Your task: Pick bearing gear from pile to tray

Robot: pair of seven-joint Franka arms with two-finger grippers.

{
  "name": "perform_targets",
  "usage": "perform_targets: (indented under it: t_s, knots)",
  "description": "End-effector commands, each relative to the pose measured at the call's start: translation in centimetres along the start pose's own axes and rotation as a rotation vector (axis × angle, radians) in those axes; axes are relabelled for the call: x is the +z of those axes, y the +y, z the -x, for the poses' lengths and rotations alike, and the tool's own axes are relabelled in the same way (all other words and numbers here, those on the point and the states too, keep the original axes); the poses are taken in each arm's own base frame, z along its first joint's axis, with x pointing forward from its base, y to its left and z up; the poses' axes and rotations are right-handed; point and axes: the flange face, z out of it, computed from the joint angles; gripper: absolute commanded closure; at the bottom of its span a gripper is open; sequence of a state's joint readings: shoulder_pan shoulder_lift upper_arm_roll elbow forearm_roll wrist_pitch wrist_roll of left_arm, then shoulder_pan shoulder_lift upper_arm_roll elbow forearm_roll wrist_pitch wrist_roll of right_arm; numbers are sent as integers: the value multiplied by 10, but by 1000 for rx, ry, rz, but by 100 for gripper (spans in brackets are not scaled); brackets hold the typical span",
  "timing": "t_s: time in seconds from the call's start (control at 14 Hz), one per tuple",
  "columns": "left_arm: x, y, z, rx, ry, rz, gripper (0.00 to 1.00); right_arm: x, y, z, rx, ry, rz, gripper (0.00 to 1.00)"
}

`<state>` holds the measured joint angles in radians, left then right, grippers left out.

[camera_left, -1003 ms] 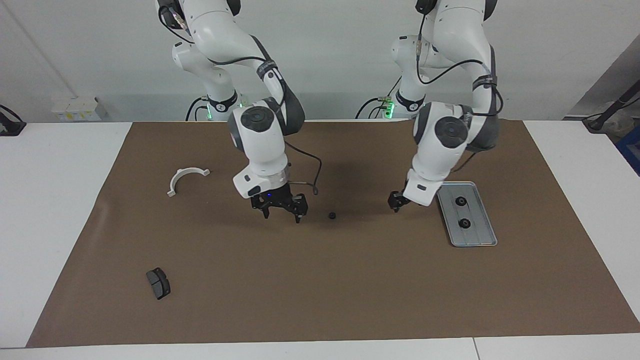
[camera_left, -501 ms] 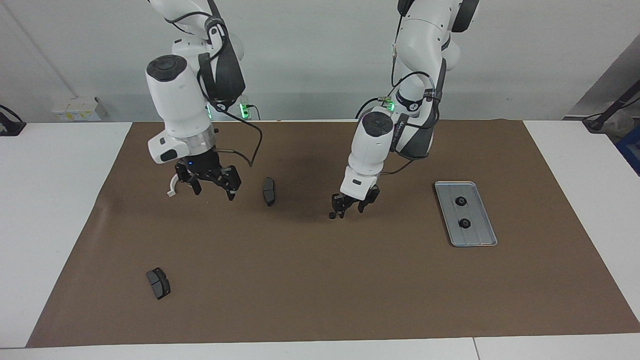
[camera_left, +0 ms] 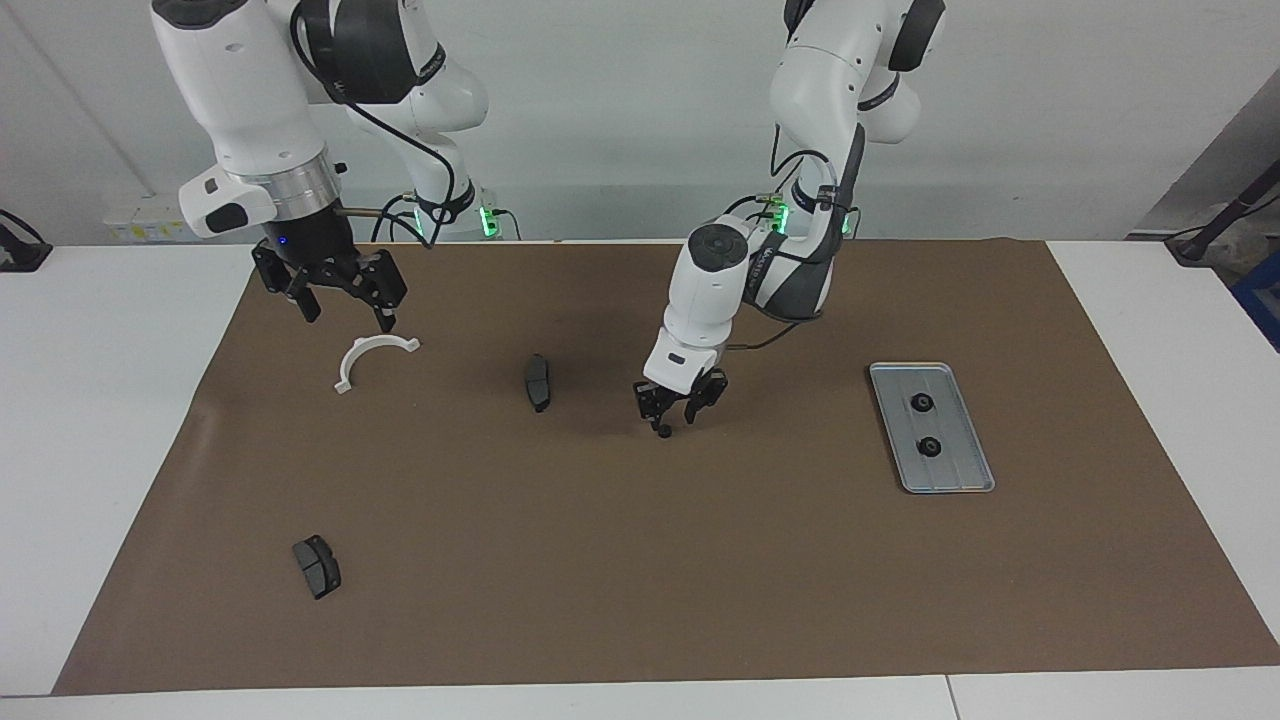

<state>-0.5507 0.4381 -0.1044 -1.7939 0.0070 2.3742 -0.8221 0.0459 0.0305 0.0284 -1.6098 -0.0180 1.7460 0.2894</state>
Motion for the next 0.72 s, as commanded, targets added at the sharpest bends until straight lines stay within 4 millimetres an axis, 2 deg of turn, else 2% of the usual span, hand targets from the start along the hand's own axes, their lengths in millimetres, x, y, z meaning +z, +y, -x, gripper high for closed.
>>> perform_targets:
  t_s: [0.0, 0.36, 0.43, 0.64]
  knots:
    - [10, 0, 1, 9, 6, -1, 42, -7, 7, 8, -18, -47, 1, 0]
    - [13, -4, -6, 22, 11, -3, 46, -5, 6, 18, -36, -111, 22, 0]
    - [22, -7, -10, 20, 4, -12, 46, -6, 5, 19, -39, -109, 21, 0]
    - [20, -3, -17, 17, 15, 0, 45, -7, 4, 20, -55, -111, 18, 0]
